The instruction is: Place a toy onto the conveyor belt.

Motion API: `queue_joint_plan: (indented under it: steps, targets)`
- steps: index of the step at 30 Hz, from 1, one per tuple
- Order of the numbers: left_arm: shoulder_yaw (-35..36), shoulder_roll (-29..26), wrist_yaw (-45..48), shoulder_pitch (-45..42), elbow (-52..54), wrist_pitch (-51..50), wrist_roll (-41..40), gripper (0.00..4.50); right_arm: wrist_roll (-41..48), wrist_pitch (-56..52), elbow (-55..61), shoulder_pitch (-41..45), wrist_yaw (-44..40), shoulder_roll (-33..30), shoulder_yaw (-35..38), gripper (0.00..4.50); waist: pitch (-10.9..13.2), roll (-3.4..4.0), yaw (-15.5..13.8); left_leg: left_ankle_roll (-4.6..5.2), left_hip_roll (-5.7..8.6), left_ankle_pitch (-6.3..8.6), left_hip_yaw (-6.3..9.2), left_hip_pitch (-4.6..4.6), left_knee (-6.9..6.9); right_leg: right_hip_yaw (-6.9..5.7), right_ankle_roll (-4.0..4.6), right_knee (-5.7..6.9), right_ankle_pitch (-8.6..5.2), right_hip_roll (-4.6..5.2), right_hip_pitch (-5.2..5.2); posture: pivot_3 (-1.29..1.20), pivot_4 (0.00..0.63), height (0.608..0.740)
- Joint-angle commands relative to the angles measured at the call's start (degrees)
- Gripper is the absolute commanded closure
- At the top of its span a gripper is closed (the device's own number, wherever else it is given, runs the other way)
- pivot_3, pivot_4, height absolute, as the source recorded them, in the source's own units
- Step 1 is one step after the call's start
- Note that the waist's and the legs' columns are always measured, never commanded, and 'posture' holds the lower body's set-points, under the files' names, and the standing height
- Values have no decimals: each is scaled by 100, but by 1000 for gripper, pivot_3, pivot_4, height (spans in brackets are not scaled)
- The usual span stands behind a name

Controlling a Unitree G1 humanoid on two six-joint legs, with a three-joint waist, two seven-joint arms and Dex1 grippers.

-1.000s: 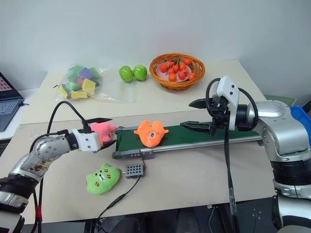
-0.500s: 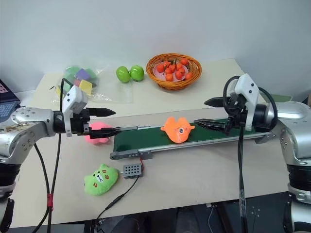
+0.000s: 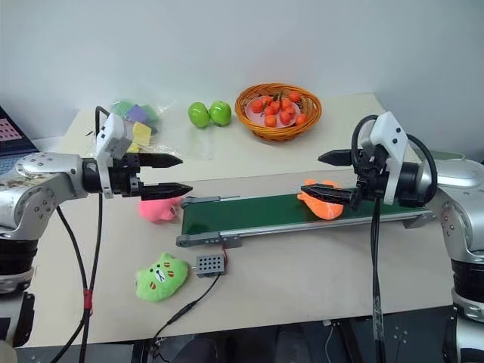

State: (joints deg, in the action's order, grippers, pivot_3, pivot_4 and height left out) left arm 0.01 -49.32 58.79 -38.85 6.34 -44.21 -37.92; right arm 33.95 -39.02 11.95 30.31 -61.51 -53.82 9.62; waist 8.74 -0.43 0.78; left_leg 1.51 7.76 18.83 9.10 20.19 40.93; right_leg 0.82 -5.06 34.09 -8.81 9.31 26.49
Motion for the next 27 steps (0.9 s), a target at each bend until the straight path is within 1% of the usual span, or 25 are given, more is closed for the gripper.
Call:
queue_joint_plan:
  steps: [1, 10, 13, 19, 27]
  targets:
    - [216, 4, -92, -214, 205, 68, 56, 32, 113, -1, 119, 163, 36, -82, 202, 0, 0, 0, 12, 0, 0, 0, 0, 0, 0, 1, 0, 0, 0, 0, 0, 0, 150, 740]
    - [388, 229, -448, -496, 312, 83, 81, 32, 117, 38, 62, 242, 69, -40, 108, 0, 0, 0, -12, 0, 2, 0, 0, 0, 1, 0, 0, 0, 0, 1, -1, 0, 150, 740]
    - [344, 282, -577, -594, 287, 153, 239, 32, 106, 49, 31, 276, 63, -26, 78, 0, 0, 0, -12, 0, 2, 0, 0, 0, 2, 0, 0, 0, 0, 2, -1, 0, 150, 740]
    - [164, 285, -593, -658, 297, 239, 517, 32, 47, 96, -44, 322, 68, 18, -2, 0, 0, 0, -7, 0, 2, 0, -1, 0, 2, 0, 0, 0, 1, 2, -1, 0, 150, 740]
    - [197, 417, -553, -741, 242, 290, 646, 32, 17, 127, -96, 365, 68, 31, -44, 0, 0, -1, -9, 0, 2, 0, -1, 0, 2, 0, 0, 0, 1, 2, -1, 0, 150, 740]
